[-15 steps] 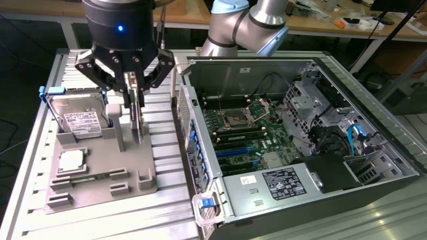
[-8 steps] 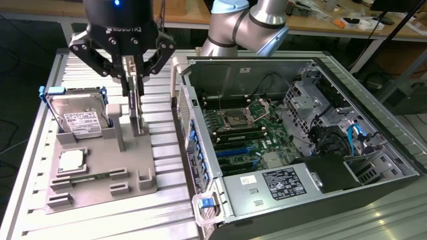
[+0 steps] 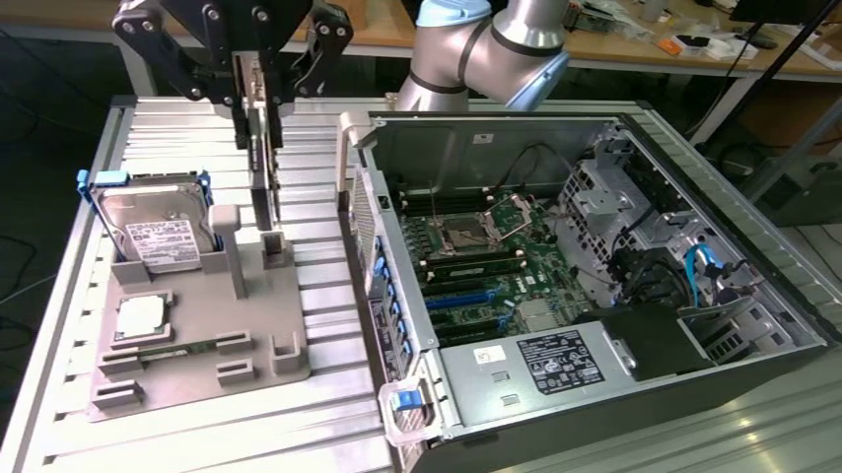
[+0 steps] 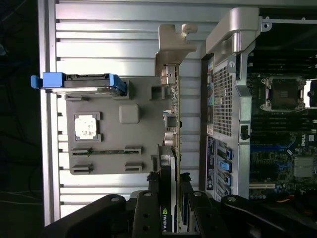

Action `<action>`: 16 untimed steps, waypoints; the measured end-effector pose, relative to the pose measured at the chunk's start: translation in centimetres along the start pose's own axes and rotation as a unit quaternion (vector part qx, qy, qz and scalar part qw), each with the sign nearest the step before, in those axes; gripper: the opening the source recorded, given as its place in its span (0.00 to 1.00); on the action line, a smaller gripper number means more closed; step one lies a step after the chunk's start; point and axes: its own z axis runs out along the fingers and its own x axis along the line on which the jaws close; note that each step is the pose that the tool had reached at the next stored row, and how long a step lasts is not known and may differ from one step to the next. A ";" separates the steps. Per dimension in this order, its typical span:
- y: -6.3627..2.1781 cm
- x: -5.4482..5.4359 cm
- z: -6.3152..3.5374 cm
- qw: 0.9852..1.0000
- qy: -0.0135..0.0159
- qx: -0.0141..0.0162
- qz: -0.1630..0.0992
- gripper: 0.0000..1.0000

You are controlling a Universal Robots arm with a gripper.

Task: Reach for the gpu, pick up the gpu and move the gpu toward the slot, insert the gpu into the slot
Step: 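Pick up the gpu and move the gpu toward the slot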

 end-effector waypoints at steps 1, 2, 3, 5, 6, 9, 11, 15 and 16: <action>0.00 0.0 -0.01 1.000 0.000 0.000 0.000 0.27; 0.01 0.0 0.00 1.000 0.000 0.000 0.000 0.27; 0.01 -0.1 -0.01 1.000 0.000 0.000 0.000 0.27; 0.00 -0.3 0.00 1.000 0.000 0.000 0.000 0.27; 0.00 -0.5 0.01 1.000 0.000 0.000 0.000 0.27; 0.00 -1.2 0.04 1.000 0.000 0.000 0.000 0.27; -0.01 -2.0 0.09 1.000 0.000 0.000 0.000 0.27; -0.02 -3.8 0.17 1.000 0.000 0.000 0.000 0.27; -0.02 -4.3 0.20 1.000 0.000 0.000 0.000 0.27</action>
